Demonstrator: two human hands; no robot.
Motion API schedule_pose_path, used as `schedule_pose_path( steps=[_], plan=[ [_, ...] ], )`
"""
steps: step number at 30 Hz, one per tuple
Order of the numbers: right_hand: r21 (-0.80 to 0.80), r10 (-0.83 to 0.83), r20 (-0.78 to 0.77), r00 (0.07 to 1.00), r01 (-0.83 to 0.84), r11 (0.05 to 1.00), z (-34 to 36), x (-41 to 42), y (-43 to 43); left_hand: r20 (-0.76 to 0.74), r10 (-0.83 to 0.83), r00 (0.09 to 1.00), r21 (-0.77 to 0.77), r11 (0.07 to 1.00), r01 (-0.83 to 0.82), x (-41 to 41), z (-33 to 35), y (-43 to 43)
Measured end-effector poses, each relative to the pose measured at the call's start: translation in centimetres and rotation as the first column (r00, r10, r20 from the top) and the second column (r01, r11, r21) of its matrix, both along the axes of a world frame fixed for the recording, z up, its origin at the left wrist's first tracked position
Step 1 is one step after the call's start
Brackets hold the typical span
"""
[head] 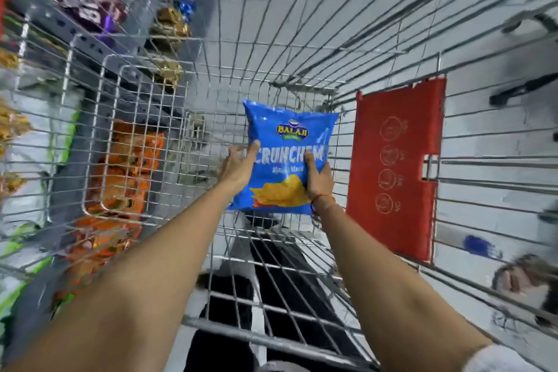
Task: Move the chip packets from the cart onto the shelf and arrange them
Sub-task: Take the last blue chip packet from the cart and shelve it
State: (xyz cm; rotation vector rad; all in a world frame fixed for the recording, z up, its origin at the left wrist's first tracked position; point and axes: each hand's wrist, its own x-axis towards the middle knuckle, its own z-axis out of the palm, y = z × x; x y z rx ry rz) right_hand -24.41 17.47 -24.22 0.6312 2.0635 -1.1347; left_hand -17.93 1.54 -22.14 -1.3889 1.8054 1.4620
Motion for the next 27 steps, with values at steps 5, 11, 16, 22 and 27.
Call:
schedule_pose_path(
  steps=[5, 11, 16, 22, 27],
  plan=[
    [0.094, 0.043, -0.015, 0.999, -0.042, 0.995, -1.7, -0.8, -0.3, 0.038, 0.085, 0.996, -0.050, 0.995, -0.083, -0.9, -2.3, 0.9],
    [0.066, -0.053, -0.079, 0.995, 0.058, 0.996, -1.6, -0.1, -1.0, 0.055, 0.109, 0.993, 0.060, 0.992, -0.112, -1.3, -2.5, -0.1],
    [-0.008, -0.049, -0.162, 0.986, 0.048, 0.999, 0.6, -0.3, -1.8, -0.035, 0.146, 0.989, 0.104, 0.984, -0.141, -1.0, 0.0, -0.7],
    [-0.081, 0.020, -0.298, 0.954, -0.047, 0.996, 6.3, -0.8, -5.0, -0.184, 0.215, 0.959, 0.038, 0.977, -0.212, -0.2, 5.4, -2.9],
    [-0.187, -0.017, -0.412, 0.911, -0.066, 0.980, 13.2, -0.6, -7.8, -0.423, 0.325, 0.846, -0.143, 0.898, -0.416, 0.9, 11.4, -4.4]
  ],
)
